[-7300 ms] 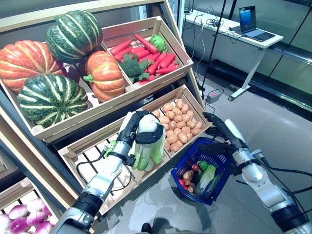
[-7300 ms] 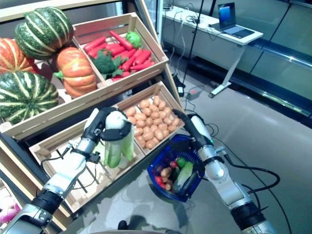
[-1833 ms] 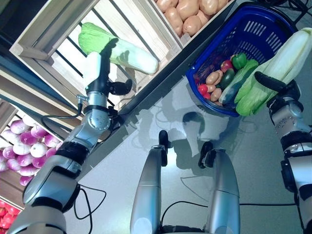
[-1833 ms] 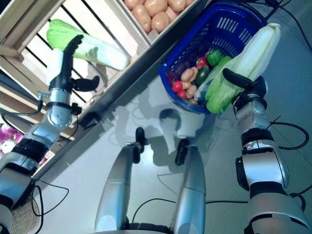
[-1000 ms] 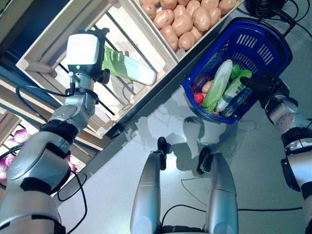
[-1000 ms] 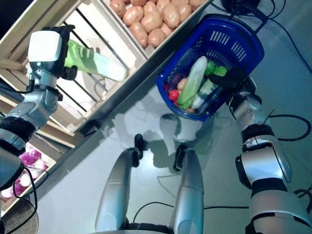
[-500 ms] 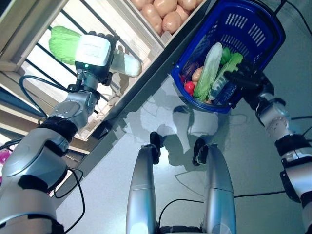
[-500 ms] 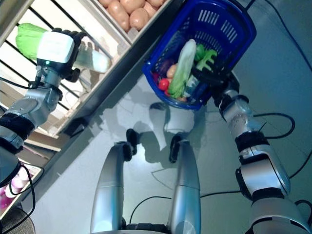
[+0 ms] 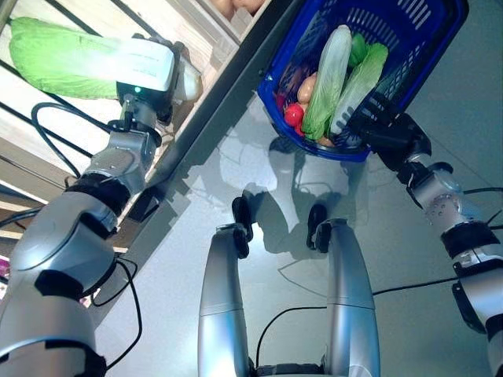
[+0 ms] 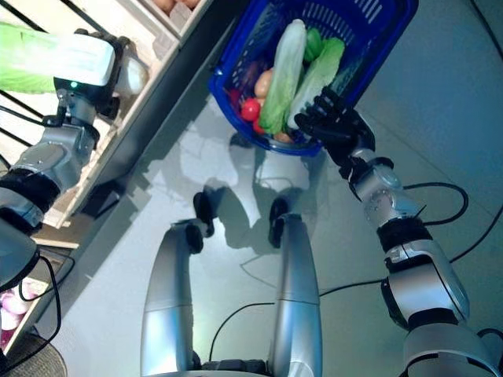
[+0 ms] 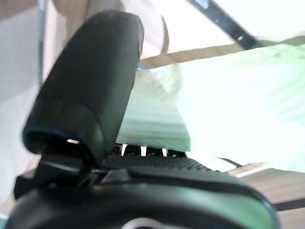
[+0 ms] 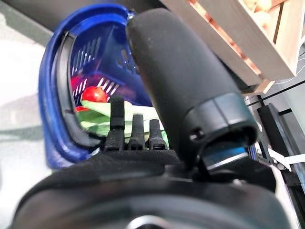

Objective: Put vegetables into the basket

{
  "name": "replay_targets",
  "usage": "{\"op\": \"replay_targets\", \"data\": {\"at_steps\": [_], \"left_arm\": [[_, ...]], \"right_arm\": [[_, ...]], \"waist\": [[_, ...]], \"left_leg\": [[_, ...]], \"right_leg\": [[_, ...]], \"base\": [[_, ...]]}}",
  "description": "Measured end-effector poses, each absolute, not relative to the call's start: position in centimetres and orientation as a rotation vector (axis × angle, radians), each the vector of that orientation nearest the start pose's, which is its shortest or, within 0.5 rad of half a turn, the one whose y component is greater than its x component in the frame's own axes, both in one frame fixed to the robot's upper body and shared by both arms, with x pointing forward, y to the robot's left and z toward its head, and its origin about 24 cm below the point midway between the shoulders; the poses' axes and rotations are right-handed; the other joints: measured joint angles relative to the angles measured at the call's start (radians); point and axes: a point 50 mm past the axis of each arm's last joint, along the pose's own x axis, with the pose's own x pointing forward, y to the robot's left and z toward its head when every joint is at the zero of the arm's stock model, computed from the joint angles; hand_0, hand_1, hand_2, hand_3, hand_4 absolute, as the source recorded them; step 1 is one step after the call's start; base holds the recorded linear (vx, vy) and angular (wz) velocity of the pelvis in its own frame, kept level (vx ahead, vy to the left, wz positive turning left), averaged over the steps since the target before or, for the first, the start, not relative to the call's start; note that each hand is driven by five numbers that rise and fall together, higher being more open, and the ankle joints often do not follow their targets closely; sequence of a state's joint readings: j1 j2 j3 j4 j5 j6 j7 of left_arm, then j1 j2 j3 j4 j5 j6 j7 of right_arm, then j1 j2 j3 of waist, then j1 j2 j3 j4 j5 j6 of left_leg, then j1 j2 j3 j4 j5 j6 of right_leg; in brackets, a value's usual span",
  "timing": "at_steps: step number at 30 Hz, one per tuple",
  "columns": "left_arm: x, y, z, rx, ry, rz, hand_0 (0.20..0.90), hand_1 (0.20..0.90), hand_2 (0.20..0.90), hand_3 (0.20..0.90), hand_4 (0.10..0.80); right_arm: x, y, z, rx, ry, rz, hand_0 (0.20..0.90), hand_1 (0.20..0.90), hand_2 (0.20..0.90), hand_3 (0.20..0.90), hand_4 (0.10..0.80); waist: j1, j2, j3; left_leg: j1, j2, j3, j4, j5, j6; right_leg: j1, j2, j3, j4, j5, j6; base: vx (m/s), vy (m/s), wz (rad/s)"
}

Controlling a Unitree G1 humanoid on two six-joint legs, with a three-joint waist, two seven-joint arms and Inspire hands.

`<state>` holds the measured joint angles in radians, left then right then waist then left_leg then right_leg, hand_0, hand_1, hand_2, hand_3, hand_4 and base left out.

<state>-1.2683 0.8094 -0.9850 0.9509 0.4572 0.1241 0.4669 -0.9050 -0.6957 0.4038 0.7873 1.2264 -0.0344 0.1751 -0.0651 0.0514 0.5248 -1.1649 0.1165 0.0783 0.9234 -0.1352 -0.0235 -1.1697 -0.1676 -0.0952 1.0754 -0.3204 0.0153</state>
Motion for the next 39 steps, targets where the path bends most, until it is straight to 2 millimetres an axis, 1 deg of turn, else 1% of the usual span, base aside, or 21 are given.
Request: {"op": "replay_targets", "data": {"at_steps": [4,5,6,8,11,14,15,20,23,24,27,30,32,33,36,38,39], "left_arm": [[40.2,24.1,27.0,1.776,-0.404,0.482,0.9,0.9,0.9,0.9,0.8],[40.2,24.0,27.4,1.764,-0.42,0.497,0.542,0.542,0.542,0.542,0.562],[40.2,23.8,27.9,1.759,-0.44,0.513,0.3,0.3,0.3,0.3,0.4],[40.2,23.2,29.3,1.747,-0.473,0.536,0.3,0.3,0.3,0.3,0.4],[40.2,23.1,29.4,1.739,-0.482,0.542,0.3,0.3,0.3,0.3,0.4],[40.2,23.2,30.1,1.688,-0.476,0.562,0.3,0.3,0.3,0.3,0.4],[40.2,23.1,30.1,1.69,-0.472,0.554,0.3,0.3,0.3,0.3,0.4],[40.2,23.6,30.1,1.677,-0.439,0.575,0.3,0.3,0.3,0.3,0.4],[40.3,24.2,29.5,1.683,-0.385,0.563,0.3,0.3,0.3,0.3,0.4],[40.3,24.6,28.9,1.69,-0.352,0.554,0.3,0.3,0.3,0.3,0.4],[40.3,25.7,25.9,1.711,-0.254,0.493,0.3,0.3,0.3,0.3,0.4],[40.1,26.2,24.0,1.702,-0.202,0.457,0.3,0.3,0.3,0.3,0.4],[39.9,26.8,22.4,1.682,-0.158,0.414,0.3,0.3,0.3,0.3,0.4],[39.7,27.1,21.7,1.632,-0.144,0.397,0.3,0.3,0.3,0.3,0.4],[39.1,27.8,20.5,1.447,-0.137,0.396,0.3,0.3,0.3,0.3,0.4],[38.3,28.4,18.7,1.248,-0.134,0.39,0.3,0.3,0.3,0.3,0.4],[37.9,28.5,17.7,1.191,-0.131,0.375,0.3,0.3,0.3,0.3,0.4]], "right_arm": [[39.0,-23.9,19.1,0.365,-0.139,0.169,0.9,0.9,0.9,0.9,0.8],[39.1,-23.8,19.5,0.364,-0.148,0.174,0.9,0.9,0.9,0.9,0.8],[39.2,-23.8,19.9,0.365,-0.157,0.175,0.9,0.9,0.9,0.9,0.8],[39.3,-23.8,20.4,0.374,-0.177,0.176,0.9,0.9,0.9,0.9,0.8],[39.3,-23.8,20.3,0.403,-0.175,0.171,0.9,0.9,0.9,0.9,0.8],[39.3,-23.7,20.5,0.416,-0.185,0.177,0.9,0.9,0.9,0.9,0.8],[39.3,-23.8,20.4,0.443,-0.187,0.176,0.9,0.9,0.9,0.9,0.8],[39.2,-24.0,20.3,0.442,-0.205,0.163,0.9,0.9,0.9,0.9,0.8],[39.2,-23.9,20.0,0.445,-0.197,0.158,0.9,0.9,0.9,0.9,0.8],[39.2,-23.8,19.7,0.45,-0.189,0.158,0.9,0.9,0.9,0.9,0.8],[39.0,-23.3,17.9,0.474,-0.154,0.156,0.9,0.9,0.9,0.9,0.8],[38.7,-23.3,16.6,0.485,-0.124,0.145,0.9,0.9,0.9,0.9,0.8],[38.5,-23.1,15.0,0.492,-0.085,0.12,0.9,0.9,0.9,0.9,0.8],[38.3,-22.7,14.1,0.465,-0.057,0.097,0.9,0.9,0.9,0.9,0.8],[38.0,-21.3,12.9,0.392,-0.05,0.064,0.9,0.9,0.9,0.9,0.8],[37.2,-20.0,11.5,0.371,-0.04,0.036,0.9,0.9,0.9,0.9,0.8],[36.8,-19.7,10.7,0.369,-0.034,0.022,0.9,0.9,0.9,0.9,0.8]], "waist": [[0.005,-0.001,0.0],[0.007,-0.001,0.0],[0.012,-0.001,0.0],[0.028,-0.001,-0.001],[0.032,-0.002,-0.001],[0.024,-0.002,-0.001],[0.025,-0.002,-0.001],[0.023,-0.006,0.0],[0.014,-0.017,0.001],[0.005,-0.023,0.001],[-0.009,-0.047,0.0],[-0.007,-0.056,-0.001],[0.0,-0.061,-0.001],[0.0,-0.064,-0.001],[0.003,-0.065,-0.001],[0.003,-0.066,-0.001],[0.01,-0.068,-0.002]], "left_leg": [[-0.015,0.003,-0.001,-0.001,0.0,0.001],[-0.023,0.003,-0.002,0.001,0.0,0.001],[-0.033,0.003,-0.003,0.003,0.0,0.001],[-0.054,0.003,-0.009,0.012,0.0,0.002],[-0.059,-0.001,-0.014,0.013,0.001,0.001],[-0.065,-0.003,-0.015,0.013,0.0,0.001],[-0.064,-0.003,-0.014,0.013,-0.001,0.003],[-0.053,-0.003,-0.014,0.014,-0.001,0.002],[-0.029,-0.004,-0.013,0.013,0.001,-0.001],[-0.012,-0.004,-0.013,0.012,-0.001,-0.003],[0.069,0.0,-0.007,-0.014,-0.008,-0.004],[0.131,0.003,-0.004,-0.036,-0.008,-0.004],[0.202,0.001,-0.001,-0.06,-0.009,-0.002],[0.242,-0.002,0.0,-0.068,-0.008,-0.004],[0.334,-0.01,-0.006,-0.106,-0.005,-0.011],[0.44,-0.018,-0.013,-0.159,-0.001,-0.024],[0.495,-0.023,-0.015,-0.193,0.005,-0.029]], "right_leg": [[-0.013,0.005,0.0,-0.008,0.003,0.002],[-0.02,0.007,0.002,-0.008,0.003,0.002],[-0.03,0.009,0.003,-0.008,0.005,0.0],[-0.049,0.014,0.003,-0.008,0.012,-0.003],[-0.053,0.014,0.003,-0.008,0.013,-0.001],[-0.058,0.014,0.005,-0.01,0.016,0.003],[-0.058,0.015,0.006,-0.01,0.018,0.007],[-0.048,0.018,0.006,-0.011,0.019,0.007],[-0.022,0.018,0.004,-0.017,0.019,0.007],[-0.003,0.018,0.003,-0.021,0.019,0.007],[0.077,0.02,0.003,-0.047,0.019,0.007],[0.138,0.02,0.001,-0.066,0.018,0.007],[0.207,0.018,-0.001,-0.08,0.015,0.007],[0.245,0.014,-0.003,-0.084,0.009,0.007],[0.336,0.01,-0.013,-0.108,0.001,0.003],[0.442,0.004,-0.027,-0.144,-0.012,0.004],[0.494,0.004,-0.03,-0.168,-0.011,0.002]], "base": [[-0.054,0.006,-0.03],[-0.06,0.014,-0.03],[-0.057,0.014,-0.07],[-0.037,0.004,-0.09],[-0.032,0.009,-0.01],[-0.023,0.001,-0.01],[0.0,0.0,0.0],[0.0,0.0,0.0],[0.0,0.0,0.0],[0.01,-0.011,-0.04],[0.026,0.002,-0.07],[0.048,-0.043,0.01],[0.059,-0.08,0.04],[0.058,-0.041,0.09],[0.114,-0.042,0.1],[0.163,-0.057,0.14],[0.072,-0.043,0.12]]}}
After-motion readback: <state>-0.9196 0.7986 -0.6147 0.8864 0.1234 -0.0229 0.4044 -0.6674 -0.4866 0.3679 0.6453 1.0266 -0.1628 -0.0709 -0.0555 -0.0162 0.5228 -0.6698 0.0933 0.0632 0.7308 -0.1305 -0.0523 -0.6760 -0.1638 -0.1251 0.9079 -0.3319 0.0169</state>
